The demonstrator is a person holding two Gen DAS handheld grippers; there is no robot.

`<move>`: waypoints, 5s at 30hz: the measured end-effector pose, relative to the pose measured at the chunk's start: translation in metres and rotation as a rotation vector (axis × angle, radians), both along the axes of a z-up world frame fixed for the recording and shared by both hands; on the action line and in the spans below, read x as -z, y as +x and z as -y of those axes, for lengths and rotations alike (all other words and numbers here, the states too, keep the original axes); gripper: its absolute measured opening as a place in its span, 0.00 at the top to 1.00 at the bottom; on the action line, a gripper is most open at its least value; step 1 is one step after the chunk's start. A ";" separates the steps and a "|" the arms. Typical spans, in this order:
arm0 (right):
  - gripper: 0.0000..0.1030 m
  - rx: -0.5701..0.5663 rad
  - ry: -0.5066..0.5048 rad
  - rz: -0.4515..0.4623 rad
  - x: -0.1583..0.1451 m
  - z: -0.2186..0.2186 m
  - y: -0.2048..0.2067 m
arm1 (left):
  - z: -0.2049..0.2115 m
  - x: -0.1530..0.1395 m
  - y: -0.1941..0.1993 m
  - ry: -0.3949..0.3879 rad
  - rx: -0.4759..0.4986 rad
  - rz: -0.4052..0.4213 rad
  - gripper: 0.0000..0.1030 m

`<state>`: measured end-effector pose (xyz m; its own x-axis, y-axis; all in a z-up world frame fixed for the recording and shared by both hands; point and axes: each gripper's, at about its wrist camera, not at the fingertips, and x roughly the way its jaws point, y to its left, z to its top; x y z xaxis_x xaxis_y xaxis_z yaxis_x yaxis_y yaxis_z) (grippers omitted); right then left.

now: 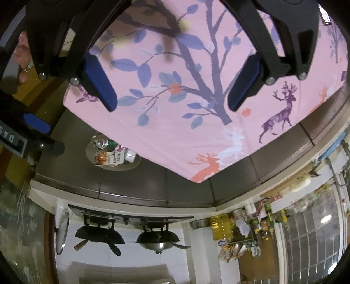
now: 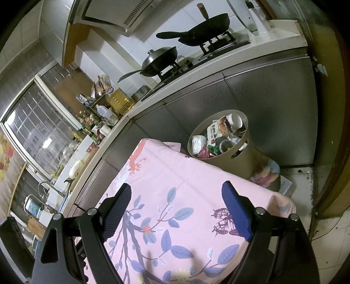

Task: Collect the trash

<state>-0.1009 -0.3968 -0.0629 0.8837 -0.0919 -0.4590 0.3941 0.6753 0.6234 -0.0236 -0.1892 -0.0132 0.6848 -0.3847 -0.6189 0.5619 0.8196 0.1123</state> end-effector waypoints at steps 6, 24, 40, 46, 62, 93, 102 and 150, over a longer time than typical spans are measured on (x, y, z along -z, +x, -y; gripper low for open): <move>0.21 -0.003 -0.001 -0.003 0.001 0.000 0.000 | 0.000 0.002 0.000 0.006 -0.004 -0.005 0.06; 0.21 -0.008 0.006 -0.015 0.013 -0.003 0.005 | -0.001 0.014 0.006 0.013 -0.003 -0.045 0.06; 0.21 -0.013 0.005 -0.014 0.016 -0.009 0.005 | -0.001 0.014 0.007 0.007 -0.001 -0.051 0.06; 0.21 -0.017 0.004 -0.015 0.017 -0.012 0.006 | -0.003 0.019 0.008 0.003 0.001 -0.058 0.06; 0.21 -0.026 0.019 0.000 0.014 -0.018 0.007 | -0.007 0.020 0.012 0.005 -0.001 -0.062 0.06; 0.21 -0.035 0.033 -0.015 0.019 -0.026 0.006 | -0.006 0.019 0.013 0.104 -0.079 0.021 0.06; 0.21 -0.048 0.036 -0.023 0.024 -0.033 0.006 | -0.009 0.018 0.015 0.108 -0.086 0.023 0.06; 0.21 -0.055 0.047 -0.036 0.023 -0.029 0.010 | -0.010 0.026 0.018 0.127 -0.084 0.006 0.06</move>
